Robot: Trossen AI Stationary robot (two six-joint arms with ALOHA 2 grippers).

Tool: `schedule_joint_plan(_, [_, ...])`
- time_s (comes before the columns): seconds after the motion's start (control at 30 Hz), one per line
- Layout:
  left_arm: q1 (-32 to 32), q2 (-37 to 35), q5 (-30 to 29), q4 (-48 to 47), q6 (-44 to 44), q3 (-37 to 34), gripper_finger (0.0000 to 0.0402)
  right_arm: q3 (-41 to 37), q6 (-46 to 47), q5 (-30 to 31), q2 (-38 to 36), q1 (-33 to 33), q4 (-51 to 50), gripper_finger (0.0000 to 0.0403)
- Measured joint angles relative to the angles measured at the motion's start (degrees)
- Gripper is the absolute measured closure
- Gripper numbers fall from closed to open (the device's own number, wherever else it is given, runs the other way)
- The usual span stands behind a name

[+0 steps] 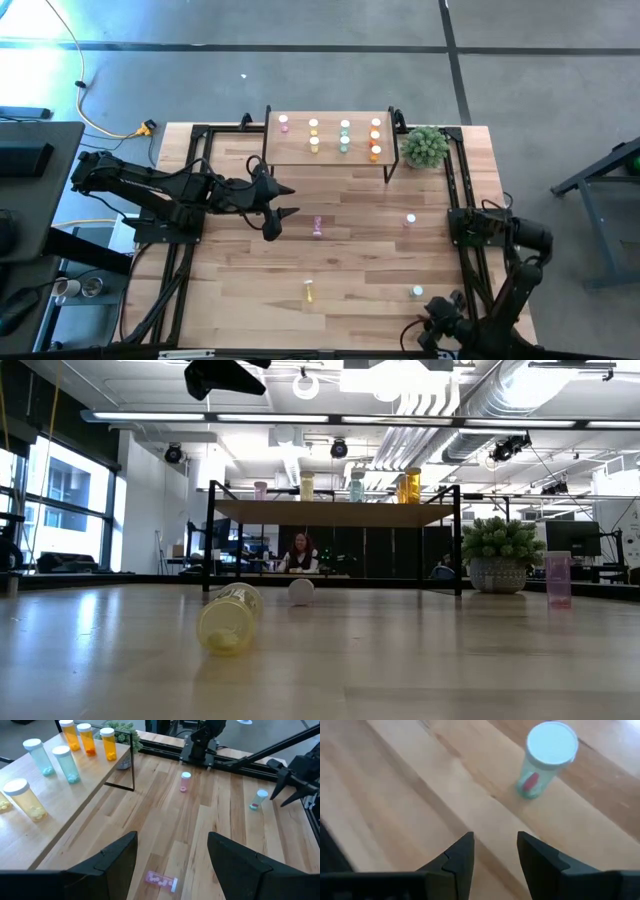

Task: Pick and place medicine bottles onto shelf by color
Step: Put the blue pill bottle aligned with the other blue pill bottles on the shelf

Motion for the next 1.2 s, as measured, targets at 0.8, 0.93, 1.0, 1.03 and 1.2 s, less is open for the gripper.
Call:
schedule_joint_plan(0.8, [0.0, 0.0, 0.0, 0.0, 0.0, 0.0, 0.0172, -5.4, 3.3, 2.5, 3.6, -0.1, -3.0, 0.019])
schedule_joint_plan(0.93, [0.0, 0.0, 0.0, 0.0, 0.0, 0.0, 0.0172, -7.3, 2.8, 5.1, 3.6, -0.1, -2.9, 0.019])
schedule_joint_plan(1.0, [0.0, 0.0, 0.0, 0.0, 0.0, 0.0, 0.0172, -8.0, 2.6, 6.0, 3.6, -0.2, -3.0, 0.019])
schedule_joint_plan(1.03, [0.0, 0.0, 0.0, 0.0, 0.0, 0.0, 0.0172, -8.3, 2.6, 6.3, 3.6, -0.3, -3.0, 0.019])
schedule_joint_plan(1.2, [0.0, 0.0, 0.0, 0.0, 0.0, 0.0, 0.0172, -9.9, 2.2, 8.5, 3.5, -0.4, -0.7, 0.019])
